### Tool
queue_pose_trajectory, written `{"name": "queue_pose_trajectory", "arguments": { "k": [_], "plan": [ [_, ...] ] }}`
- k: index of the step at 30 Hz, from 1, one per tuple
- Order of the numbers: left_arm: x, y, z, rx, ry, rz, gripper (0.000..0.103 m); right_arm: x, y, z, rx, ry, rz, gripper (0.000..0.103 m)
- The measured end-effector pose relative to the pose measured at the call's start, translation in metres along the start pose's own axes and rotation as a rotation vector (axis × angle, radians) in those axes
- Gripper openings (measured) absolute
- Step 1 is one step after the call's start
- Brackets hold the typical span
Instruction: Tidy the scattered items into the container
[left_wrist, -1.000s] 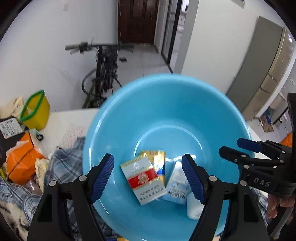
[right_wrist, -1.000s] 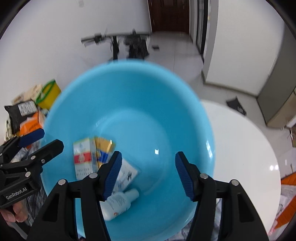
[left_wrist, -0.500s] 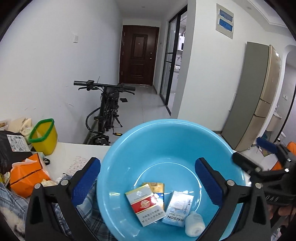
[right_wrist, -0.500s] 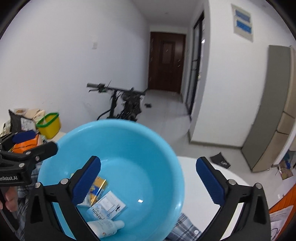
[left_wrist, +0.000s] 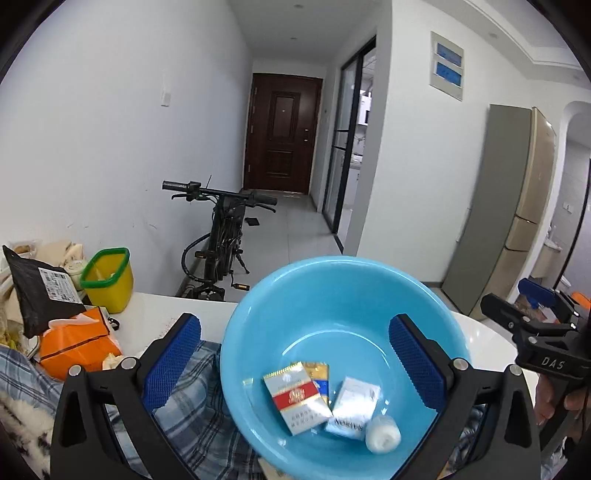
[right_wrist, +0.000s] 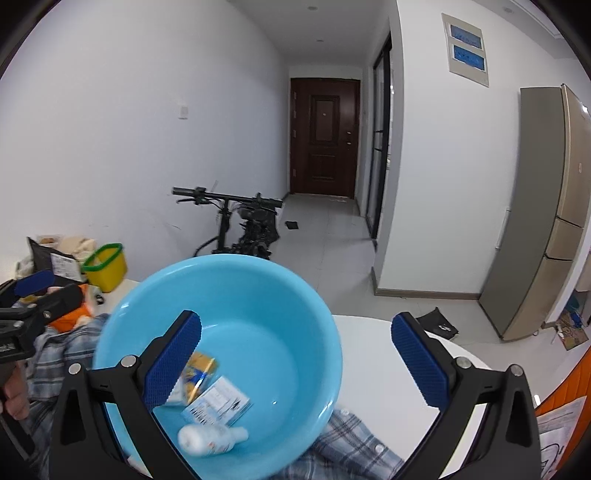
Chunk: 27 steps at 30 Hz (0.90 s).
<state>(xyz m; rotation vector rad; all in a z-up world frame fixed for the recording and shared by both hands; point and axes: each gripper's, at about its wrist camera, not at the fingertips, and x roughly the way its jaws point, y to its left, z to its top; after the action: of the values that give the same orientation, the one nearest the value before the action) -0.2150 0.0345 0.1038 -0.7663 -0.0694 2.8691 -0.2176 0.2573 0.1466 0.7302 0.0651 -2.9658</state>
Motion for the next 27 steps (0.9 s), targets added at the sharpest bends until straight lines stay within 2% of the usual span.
{"name": "queue_pose_trajectory", "arguments": {
  "k": [2, 4, 8, 10, 13, 16, 19, 22, 27],
  "plan": [
    [-0.012, -0.007, -0.010, 0.046, 0.036, 0.044, 0.103, -0.010, 0.002, -0.006, 0.002, 0.019, 0.032, 0.103],
    [-0.027, -0.015, -0.023, 0.097, 0.067, 0.048, 0.103, -0.023, 0.003, -0.016, 0.008, 0.040, 0.064, 0.103],
    [-0.059, -0.021, -0.041, 0.107, 0.075, -0.006, 0.103, -0.054, 0.000, -0.036, 0.032, 0.017, 0.081, 0.103],
    [-0.079, -0.021, -0.048, 0.102, 0.066, -0.034, 0.103, -0.068, 0.000, -0.045, 0.028, 0.025, 0.018, 0.103],
    [-0.108, -0.022, -0.055, 0.093, 0.033, -0.053, 0.103, -0.085, -0.003, -0.055, 0.045, 0.039, 0.075, 0.103],
    [-0.128, -0.027, -0.057, 0.108, 0.014, -0.083, 0.103, -0.099, -0.001, -0.059, 0.038, 0.021, 0.081, 0.103],
    [-0.134, -0.029, -0.059, 0.117, 0.012, -0.067, 0.103, -0.104, 0.002, -0.061, 0.009, 0.011, 0.068, 0.103],
    [-0.131, -0.025, -0.066, 0.106, 0.049, -0.076, 0.103, -0.109, 0.002, -0.070, 0.002, 0.026, 0.069, 0.103],
    [-0.123, -0.019, -0.096, 0.100, 0.097, -0.075, 0.103, -0.108, 0.013, -0.102, -0.062, 0.072, 0.052, 0.103]
  ]
}}
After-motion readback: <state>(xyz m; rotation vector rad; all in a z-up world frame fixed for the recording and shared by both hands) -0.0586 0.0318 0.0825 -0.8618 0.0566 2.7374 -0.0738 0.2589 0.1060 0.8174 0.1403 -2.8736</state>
